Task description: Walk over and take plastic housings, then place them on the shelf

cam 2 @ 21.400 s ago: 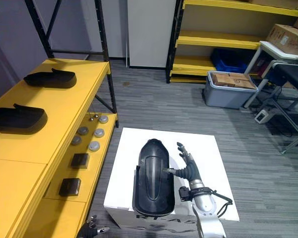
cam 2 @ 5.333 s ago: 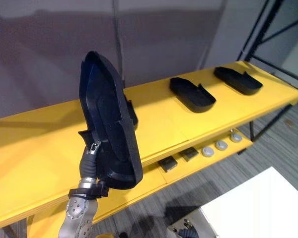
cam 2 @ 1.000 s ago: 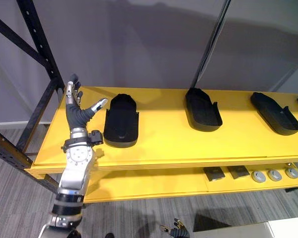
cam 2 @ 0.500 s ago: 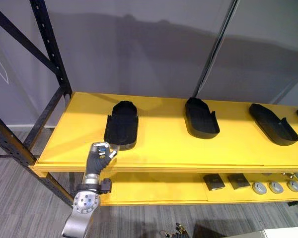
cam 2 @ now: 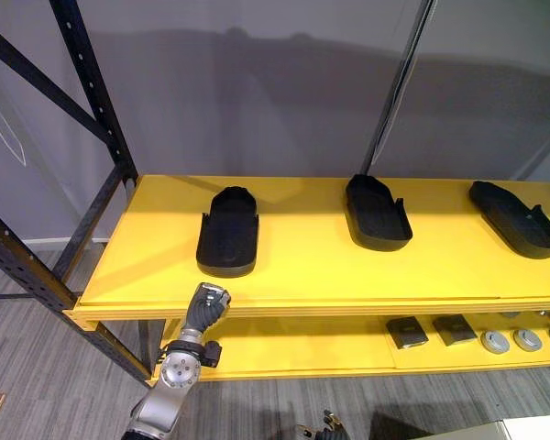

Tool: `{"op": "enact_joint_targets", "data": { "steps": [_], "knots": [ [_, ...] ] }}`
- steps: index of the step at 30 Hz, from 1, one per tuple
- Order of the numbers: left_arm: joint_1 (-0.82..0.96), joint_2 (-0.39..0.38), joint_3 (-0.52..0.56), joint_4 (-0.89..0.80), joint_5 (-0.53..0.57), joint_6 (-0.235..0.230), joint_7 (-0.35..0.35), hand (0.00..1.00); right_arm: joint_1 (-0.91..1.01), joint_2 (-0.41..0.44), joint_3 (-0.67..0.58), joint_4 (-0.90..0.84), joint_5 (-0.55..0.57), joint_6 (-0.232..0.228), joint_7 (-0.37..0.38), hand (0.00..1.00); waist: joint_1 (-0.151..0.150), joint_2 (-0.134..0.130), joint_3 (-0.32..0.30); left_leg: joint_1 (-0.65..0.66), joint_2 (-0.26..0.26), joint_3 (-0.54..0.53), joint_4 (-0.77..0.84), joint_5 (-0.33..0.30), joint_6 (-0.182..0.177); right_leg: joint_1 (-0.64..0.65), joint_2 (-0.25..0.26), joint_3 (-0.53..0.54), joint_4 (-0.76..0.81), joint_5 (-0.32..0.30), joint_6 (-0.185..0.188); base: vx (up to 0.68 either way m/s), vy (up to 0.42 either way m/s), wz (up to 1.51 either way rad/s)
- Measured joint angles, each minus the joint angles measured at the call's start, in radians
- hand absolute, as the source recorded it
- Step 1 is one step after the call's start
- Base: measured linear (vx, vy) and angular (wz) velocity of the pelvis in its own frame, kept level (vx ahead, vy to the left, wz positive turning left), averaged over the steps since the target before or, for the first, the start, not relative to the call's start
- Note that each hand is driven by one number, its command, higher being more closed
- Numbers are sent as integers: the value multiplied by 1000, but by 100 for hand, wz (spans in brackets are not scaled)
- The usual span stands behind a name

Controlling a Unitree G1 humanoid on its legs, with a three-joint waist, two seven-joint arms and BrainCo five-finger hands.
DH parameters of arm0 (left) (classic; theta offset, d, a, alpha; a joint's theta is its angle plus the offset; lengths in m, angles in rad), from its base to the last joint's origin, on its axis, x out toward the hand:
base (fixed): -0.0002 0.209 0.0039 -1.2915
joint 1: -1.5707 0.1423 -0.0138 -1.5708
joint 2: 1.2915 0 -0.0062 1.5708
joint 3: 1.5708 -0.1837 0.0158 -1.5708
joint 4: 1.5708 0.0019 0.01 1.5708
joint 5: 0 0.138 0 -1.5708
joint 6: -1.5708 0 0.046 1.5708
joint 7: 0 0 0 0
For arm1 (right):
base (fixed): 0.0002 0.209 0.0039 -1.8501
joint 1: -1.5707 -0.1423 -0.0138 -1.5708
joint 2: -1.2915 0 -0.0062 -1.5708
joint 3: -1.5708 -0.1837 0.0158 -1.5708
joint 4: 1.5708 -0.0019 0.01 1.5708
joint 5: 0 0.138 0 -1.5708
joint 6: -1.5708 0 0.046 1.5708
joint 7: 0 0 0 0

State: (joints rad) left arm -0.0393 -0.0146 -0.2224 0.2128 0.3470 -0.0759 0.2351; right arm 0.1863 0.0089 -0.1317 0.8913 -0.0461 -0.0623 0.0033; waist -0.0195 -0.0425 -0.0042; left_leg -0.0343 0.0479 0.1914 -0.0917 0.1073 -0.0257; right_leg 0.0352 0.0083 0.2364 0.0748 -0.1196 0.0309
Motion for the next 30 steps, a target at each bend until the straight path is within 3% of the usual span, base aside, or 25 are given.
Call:
{"op": "enact_joint_targets", "data": {
  "steps": [10,18,30],
  "knots": [
    [-181,40,32,166,28,22,24,100,-39,0,18,45,-20,0,3,0,-33,-16,2,-7,-3,4,0,-11,4,-1,-2,5,-16,8,-12,7,3,-1],
    [-300,85,82,252,29,34,41,100,-73,-1,35,67,-22,-1,8,0,-76,-30,16,-11,2,28,0,-20,-4,-16,7,30,-17,11,-17,1,-3,-10],
    [-368,99,87,304,23,22,40,100,-94,-1,35,80,-39,-2,18,0,-85,-38,38,-12,0,26,0,-21,-5,-17,5,29,-18,11,-17,0,0,0]
  ]
}}
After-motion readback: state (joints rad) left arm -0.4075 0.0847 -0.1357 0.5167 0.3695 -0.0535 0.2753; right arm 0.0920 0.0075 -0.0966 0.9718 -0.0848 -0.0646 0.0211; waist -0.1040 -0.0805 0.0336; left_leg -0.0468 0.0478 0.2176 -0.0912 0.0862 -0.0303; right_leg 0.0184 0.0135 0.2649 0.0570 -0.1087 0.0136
